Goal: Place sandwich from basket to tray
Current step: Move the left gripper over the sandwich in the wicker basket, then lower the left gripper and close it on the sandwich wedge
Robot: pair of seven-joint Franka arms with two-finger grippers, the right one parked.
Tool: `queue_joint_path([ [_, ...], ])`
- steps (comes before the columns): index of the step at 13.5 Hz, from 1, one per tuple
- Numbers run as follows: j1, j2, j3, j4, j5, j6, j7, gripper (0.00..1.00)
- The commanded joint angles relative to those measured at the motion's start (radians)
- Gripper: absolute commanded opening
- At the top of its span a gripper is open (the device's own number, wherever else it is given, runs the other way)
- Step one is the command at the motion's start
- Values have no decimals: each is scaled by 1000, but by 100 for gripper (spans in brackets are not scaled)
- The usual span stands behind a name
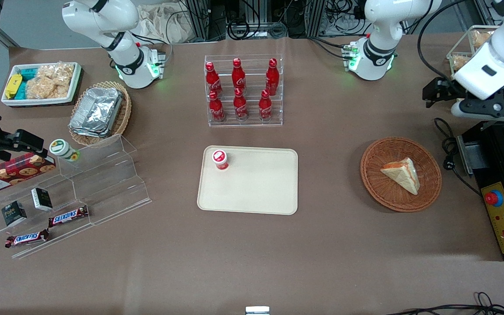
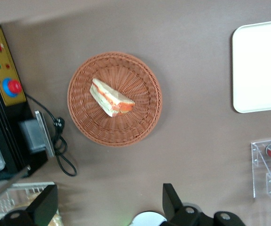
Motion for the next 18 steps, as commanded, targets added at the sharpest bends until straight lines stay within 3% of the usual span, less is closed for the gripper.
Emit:
queue_joint_path([
  [1, -1, 38, 23, 46, -4, -32, 41, 100],
  [5, -1, 58, 45, 41, 5, -37, 0, 100],
  [9, 11, 55, 46, -55, -6, 3, -415, 100],
  [14, 27, 21, 46, -372, -9, 395, -740, 100],
  [18, 58, 56, 80, -595, -15, 743, -790, 100],
])
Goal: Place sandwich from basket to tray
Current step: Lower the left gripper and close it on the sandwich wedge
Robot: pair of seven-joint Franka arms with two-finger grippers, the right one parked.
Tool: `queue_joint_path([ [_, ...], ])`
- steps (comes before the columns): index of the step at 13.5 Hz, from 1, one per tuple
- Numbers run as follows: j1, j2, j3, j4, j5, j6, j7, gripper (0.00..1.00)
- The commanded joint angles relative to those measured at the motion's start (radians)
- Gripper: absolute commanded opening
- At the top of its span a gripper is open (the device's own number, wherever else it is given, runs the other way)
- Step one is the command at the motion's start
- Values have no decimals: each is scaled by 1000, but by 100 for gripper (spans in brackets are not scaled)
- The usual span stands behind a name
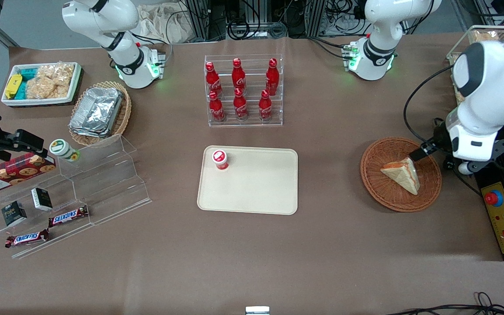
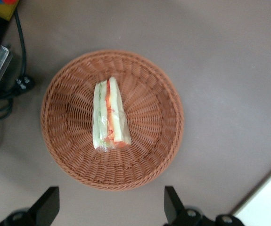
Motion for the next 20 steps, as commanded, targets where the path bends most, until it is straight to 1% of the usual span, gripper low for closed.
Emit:
queue_joint_path([
  [1, 33, 24, 14, -119, -13, 186, -69, 100],
  [3, 36, 103, 14, -122, -10, 275, -175, 100],
  [5, 36, 158, 14, -140, -7, 352, -232, 100],
  [7, 42, 192, 16, -174, -7, 418, -234, 100],
  [9, 70, 226, 16, -174, -7, 436, -236, 100],
  [12, 73, 293, 16, -173, -4, 495, -234, 99],
  [13, 73, 299, 16, -170, -4, 498, -235, 70],
  [14, 73, 295, 16, -171, -4, 498, -236, 28],
  [16, 68, 283, 14, -170, 5, 487, -265, 9],
  [17, 64, 257, 13, -168, 7, 458, -271, 0],
  [19, 62, 240, 10, -106, 5, 328, -289, 0],
  [20, 61, 224, 5, -50, 7, 244, -288, 0],
])
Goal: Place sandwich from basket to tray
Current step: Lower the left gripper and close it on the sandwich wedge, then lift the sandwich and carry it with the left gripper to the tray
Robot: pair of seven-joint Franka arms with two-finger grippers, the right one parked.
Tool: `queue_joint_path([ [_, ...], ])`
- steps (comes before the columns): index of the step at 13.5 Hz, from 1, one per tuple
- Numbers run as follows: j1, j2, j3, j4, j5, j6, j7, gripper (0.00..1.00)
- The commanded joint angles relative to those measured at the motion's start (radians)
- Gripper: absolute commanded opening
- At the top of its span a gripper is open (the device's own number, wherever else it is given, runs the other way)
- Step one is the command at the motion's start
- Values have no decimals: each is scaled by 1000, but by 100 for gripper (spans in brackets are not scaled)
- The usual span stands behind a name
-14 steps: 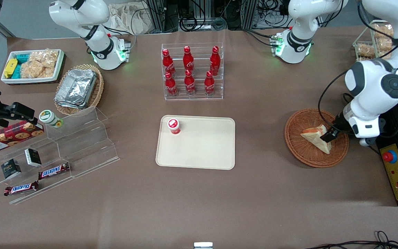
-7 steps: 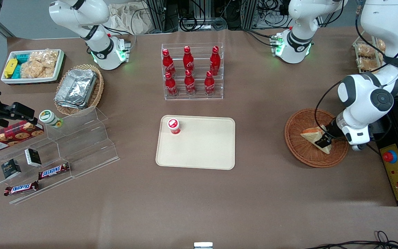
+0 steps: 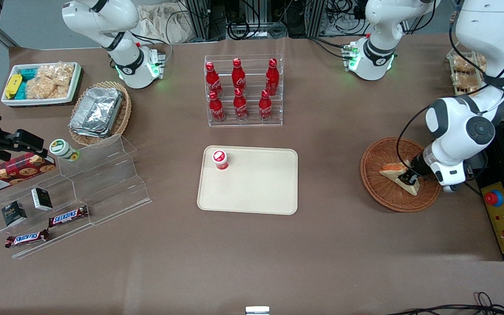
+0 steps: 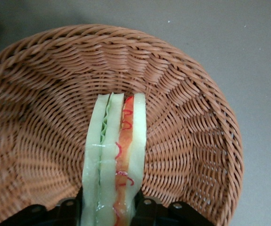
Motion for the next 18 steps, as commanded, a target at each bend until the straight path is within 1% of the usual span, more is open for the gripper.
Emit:
queue_joint_path([
  [1, -9, -58, -17, 132, 7, -239, -30, 0],
  [4, -13, -66, -107, 342, 7, -521, -30, 0],
  [6, -14, -55, -196, 483, 10, -661, 8, 0],
  [7, -25, -44, -254, 541, 31, -695, 62, 0],
  [9, -87, -21, -334, 595, 125, -698, 183, 0],
  [10, -145, 11, -346, 626, 143, -694, 193, 0],
  [12, -273, 97, -347, 667, 154, -685, 194, 0],
  [13, -328, 161, -345, 690, 185, -683, 196, 0],
  [14, -380, 221, -345, 707, 234, -683, 193, 0],
  [15, -419, 277, -345, 711, 290, -681, 191, 0],
  [16, -445, 322, -345, 714, 332, -659, 190, 0],
  [18, -459, 393, -345, 714, 345, -562, 184, 0],
])
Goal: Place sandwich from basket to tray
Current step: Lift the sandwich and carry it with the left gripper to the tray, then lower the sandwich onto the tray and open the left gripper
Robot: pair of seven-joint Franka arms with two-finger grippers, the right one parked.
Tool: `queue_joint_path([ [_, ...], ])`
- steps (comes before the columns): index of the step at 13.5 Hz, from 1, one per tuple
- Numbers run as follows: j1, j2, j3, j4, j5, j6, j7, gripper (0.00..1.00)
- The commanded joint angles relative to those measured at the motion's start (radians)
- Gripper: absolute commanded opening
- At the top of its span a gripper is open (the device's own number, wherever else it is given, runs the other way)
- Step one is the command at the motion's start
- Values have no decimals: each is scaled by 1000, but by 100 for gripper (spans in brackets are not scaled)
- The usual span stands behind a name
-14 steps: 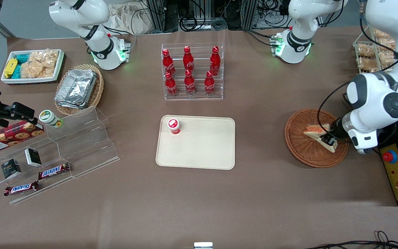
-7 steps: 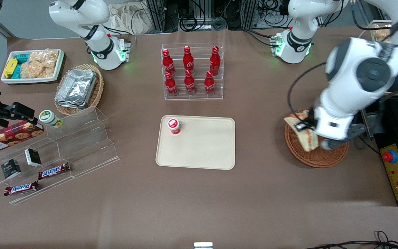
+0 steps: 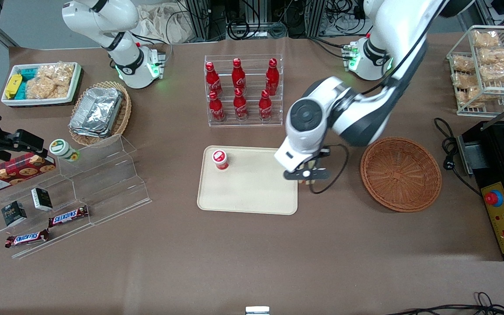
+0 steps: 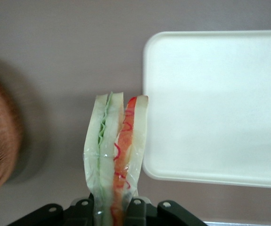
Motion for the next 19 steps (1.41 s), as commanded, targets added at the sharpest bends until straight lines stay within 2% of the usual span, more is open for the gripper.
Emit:
queue_joint_path([
  [1, -35, 122, 5, 67, 31, 73, -3, 0],
  [4, -75, 192, 14, 68, 86, 132, -63, 2],
  [5, -75, 210, 14, 70, 107, 139, -83, 13],
  [6, -75, 224, 14, 82, 118, 153, -103, 28],
  [8, -75, 239, 14, 99, 121, 178, -126, 100],
  [12, -66, 198, 14, 119, 118, 172, -132, 100],
  [16, 38, 17, 8, 114, 103, 35, -115, 100],
  [17, 67, -26, 7, 113, 83, 6, -114, 100],
  [19, 142, -124, 7, 82, -1, -31, -69, 100],
])
